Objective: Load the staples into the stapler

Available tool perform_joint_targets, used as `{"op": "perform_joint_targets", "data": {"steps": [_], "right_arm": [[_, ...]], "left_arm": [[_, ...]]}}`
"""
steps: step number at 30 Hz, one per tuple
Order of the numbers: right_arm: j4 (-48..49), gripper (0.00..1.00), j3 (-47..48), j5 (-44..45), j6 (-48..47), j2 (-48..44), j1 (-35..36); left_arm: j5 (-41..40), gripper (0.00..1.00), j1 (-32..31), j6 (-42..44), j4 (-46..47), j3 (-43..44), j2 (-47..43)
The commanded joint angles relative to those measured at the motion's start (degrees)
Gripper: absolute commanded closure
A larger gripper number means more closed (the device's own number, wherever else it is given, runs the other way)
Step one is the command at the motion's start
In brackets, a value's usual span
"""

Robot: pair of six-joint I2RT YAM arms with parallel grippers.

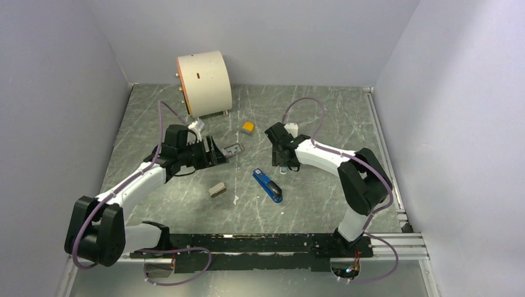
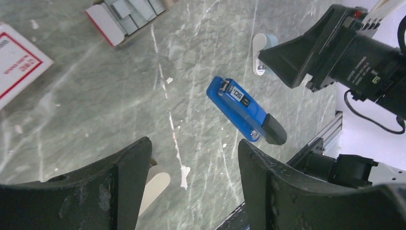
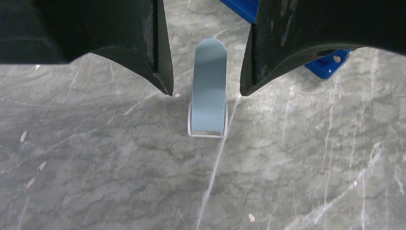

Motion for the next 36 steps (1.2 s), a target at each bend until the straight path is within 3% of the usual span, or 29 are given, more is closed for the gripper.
{"op": "perform_joint_targets", "data": {"steps": [1, 12, 16, 20, 27, 30, 36], "right_arm": [[-1.5, 0.47, -1.8, -2.7, 0.6, -3.0, 0.0], [-1.0, 0.89, -3.8, -2.9, 3.2, -6.0, -0.1], [2.6, 0.9, -4.5, -4.7, 3.4, -10.5, -0.9], [8.9, 0.9, -6.5, -12.8, 4.9, -15.9, -4.9], [16.3, 0.9, -10.1, -31.8, 9.4, -21.1, -11.4], [19.6, 0.9, -12.5, -36.0, 12.7, -23.6, -12.7], [21.5, 0.91, -13.9, -39.4, 14.5, -25.9, -13.4]], "left_arm": [[1.2, 0.29, -2.6, -4.8, 5.9, 2.6, 2.4], [-0.1, 0.32, -8.8, -11.2, 13.7, 3.9, 8.9], [0.1, 0.28, -11.3, -14.4, 18.5, 4.5, 11.5], [-2.0, 0.25, -13.8, -17.4, 24.6, 5.5, 14.8], [0.9, 0.32, -16.1, -28.5, 42.2, 7.1, 22.7], [3.0, 0.37, -17.3, -30.8, 46.9, 9.3, 26.0], [2.4, 0.39, -19.8, -28.6, 45.8, 12.1, 28.3]]}}
